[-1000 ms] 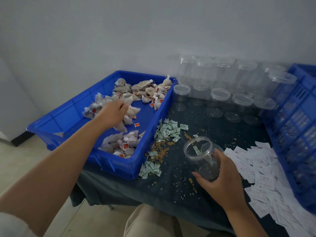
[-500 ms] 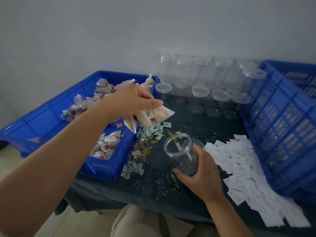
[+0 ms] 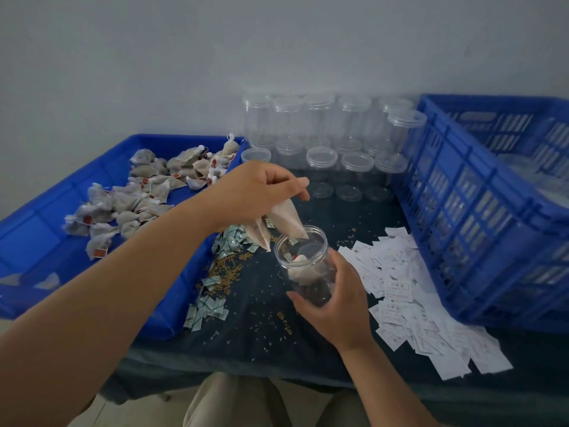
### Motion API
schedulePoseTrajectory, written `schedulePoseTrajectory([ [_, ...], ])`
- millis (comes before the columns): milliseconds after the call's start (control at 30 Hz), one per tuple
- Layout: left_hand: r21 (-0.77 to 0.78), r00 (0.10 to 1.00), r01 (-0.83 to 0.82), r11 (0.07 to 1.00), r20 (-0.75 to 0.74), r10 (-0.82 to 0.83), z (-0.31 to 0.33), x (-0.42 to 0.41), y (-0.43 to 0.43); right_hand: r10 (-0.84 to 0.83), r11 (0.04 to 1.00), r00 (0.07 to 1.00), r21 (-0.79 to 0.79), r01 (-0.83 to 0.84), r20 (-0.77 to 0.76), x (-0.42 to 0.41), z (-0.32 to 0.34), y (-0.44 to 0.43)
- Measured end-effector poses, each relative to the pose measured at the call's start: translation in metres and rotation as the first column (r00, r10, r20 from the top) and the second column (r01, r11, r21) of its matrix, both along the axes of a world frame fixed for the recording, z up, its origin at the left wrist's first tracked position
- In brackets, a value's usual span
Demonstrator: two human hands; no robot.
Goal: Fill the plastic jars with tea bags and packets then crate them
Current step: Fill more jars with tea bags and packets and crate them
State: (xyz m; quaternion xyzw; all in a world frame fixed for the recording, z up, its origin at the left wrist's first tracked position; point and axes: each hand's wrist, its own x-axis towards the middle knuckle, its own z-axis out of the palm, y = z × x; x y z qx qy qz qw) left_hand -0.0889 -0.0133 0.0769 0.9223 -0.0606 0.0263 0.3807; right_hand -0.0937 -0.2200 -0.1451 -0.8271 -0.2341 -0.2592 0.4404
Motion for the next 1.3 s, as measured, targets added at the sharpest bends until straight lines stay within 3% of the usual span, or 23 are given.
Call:
schedulePoseTrajectory([
  [200, -0.013, 0.997, 0.039, 0.999, -0.062, -0.04, -0.003, 0.0, -0.001, -0.022, 0.999, 1.0, 0.03, 0.022, 0.008, 0.001, 0.0, 0.0],
  [367, -0.265, 0.999, 0.015, 0.964, 0.032, -0.007, -0.002, 0.001, -0.004, -0.022, 0.999, 1.0, 0.024, 0.021, 0.014, -0.002, 0.001, 0.001],
  [500, -0.485, 0.956, 0.084, 0.871, -0.208, -0.208, -0.004, 0.003, -0.005, -0.032, 0.999, 0.999, 0.032, 0.031, 0.014, -0.002, 0.002, 0.001],
  [567, -0.493, 0.921, 0.163, 0.855, -0.234, -0.311, -0.007, 0.004, 0.003, -0.033, 0.999, 0.999, 0.027, 0.033, 0.0, -0.003, 0.002, 0.001],
  [633, -0.462, 0.948, 0.158, 0.872, -0.177, -0.266, -0.009, 0.002, 0.016, -0.021, 1.0, 1.0, 0.019, 0.022, -0.014, -0.003, 0.004, 0.0],
  [733, -0.38, 0.999, -0.04, 0.924, -0.011, 0.039, -0.01, -0.006, 0.054, -0.009, 1.0, 1.0, 0.016, 0.009, -0.01, -0.003, 0.004, 0.0],
  [800, -0.195, 0.963, -0.206, 0.959, 0.132, 0.234, -0.019, -0.012, 0.095, -0.008, 1.0, 1.0, 0.002, 0.008, -0.006, -0.003, 0.003, -0.001],
  [867, 0.096, 0.908, -0.395, 0.914, 0.19, 0.373, -0.034, -0.019, 0.144, 0.005, 1.0, 1.0, -0.012, -0.005, -0.017, -0.002, 0.002, 0.0],
  [933, 0.531, 0.876, -0.411, 0.741, 0.007, 0.482, -0.056, -0.029, 0.188, 0.01, 1.0, 0.999, -0.016, -0.011, -0.038, 0.0, 0.001, 0.0],
  [1000, 0.735, 0.774, -0.17, 0.657, -0.313, 0.551, -0.084, -0.043, 0.215, 0.013, 1.0, 0.998, -0.005, -0.013, -0.06, 0.001, 0.001, 0.0],
  [1067, 0.668, 0.686, -0.062, 0.741, -0.511, 0.518, -0.106, -0.056, 0.227, 0.016, 1.0, 0.998, -0.007, -0.017, -0.061, 0.001, 0.0, 0.001],
  [1100, 0.634, 0.697, -0.075, 0.77, -0.519, 0.495, -0.113, -0.059, 0.23, 0.016, 1.0, 0.998, -0.013, -0.017, -0.063, 0.001, 0.0, 0.001],
  [1300, 0.484, 0.853, -0.321, 0.814, -0.226, 0.471, -0.121, -0.053, 0.234, 0.034, 0.999, 0.993, -0.015, -0.036, -0.109, 0.001, 0.0, 0.0],
])
